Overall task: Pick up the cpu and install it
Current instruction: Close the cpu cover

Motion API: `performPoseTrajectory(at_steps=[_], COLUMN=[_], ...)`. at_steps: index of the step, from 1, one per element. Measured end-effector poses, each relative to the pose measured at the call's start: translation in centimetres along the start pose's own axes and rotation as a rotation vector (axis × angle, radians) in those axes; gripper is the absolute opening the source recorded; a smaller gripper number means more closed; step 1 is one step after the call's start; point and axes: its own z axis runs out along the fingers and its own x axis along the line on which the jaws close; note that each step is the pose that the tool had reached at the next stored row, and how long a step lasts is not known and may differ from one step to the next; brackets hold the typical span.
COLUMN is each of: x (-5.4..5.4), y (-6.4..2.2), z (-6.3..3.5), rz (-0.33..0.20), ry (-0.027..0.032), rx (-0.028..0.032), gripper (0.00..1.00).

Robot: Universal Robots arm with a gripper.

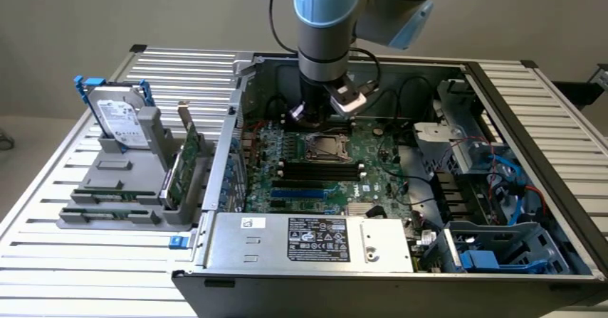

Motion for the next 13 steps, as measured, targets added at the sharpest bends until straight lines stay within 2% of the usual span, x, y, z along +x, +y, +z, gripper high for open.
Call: performPoseTrajectory(at_steps=[13], x=[0.23], y=[0.24], z=[0.31], rz=[-0.003], ry=[-0.0049], rx=[-0.0064], gripper=[0.11])
